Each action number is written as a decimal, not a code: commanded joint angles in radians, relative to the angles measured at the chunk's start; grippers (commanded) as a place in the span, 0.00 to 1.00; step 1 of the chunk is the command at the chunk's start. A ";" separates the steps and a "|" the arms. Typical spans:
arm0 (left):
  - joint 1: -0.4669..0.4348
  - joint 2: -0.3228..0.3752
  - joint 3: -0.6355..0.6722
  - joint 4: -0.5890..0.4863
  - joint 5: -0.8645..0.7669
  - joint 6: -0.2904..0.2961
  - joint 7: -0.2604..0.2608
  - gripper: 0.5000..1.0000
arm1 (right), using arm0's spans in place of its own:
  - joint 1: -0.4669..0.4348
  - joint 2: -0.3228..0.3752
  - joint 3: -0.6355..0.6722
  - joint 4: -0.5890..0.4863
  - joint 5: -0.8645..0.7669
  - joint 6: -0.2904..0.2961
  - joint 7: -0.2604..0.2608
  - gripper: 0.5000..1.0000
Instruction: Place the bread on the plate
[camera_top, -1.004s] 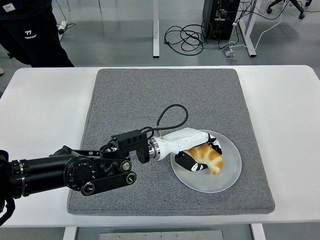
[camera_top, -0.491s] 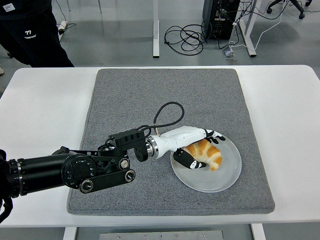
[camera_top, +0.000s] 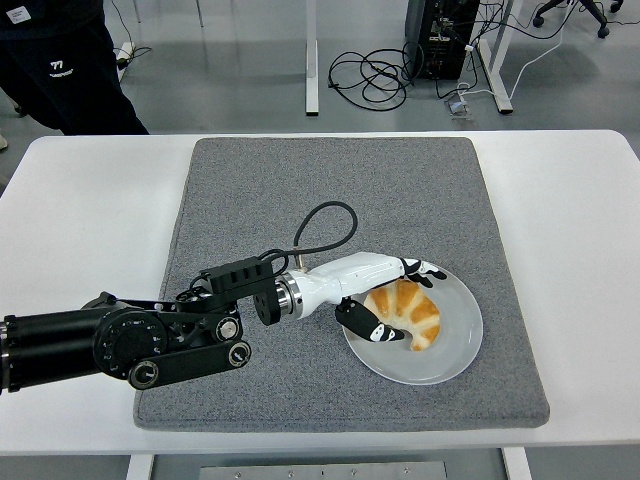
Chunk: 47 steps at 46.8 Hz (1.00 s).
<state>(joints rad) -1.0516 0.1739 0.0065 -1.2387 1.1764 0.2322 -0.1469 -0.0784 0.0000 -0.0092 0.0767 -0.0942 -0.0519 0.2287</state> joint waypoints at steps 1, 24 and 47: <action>-0.001 0.019 -0.019 -0.005 -0.001 -0.001 0.000 0.64 | 0.000 0.000 0.000 0.000 0.001 0.000 0.000 1.00; 0.018 0.035 -0.118 0.012 -0.268 -0.001 -0.005 0.73 | 0.000 0.000 0.000 0.000 0.001 0.000 0.000 1.00; 0.064 0.035 -0.325 0.188 -0.510 -0.004 -0.019 0.91 | 0.000 0.000 0.000 0.002 -0.001 0.000 -0.002 1.00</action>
<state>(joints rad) -1.0025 0.2102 -0.2870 -1.0690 0.6983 0.2317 -0.1653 -0.0782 0.0000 -0.0095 0.0775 -0.0937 -0.0522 0.2285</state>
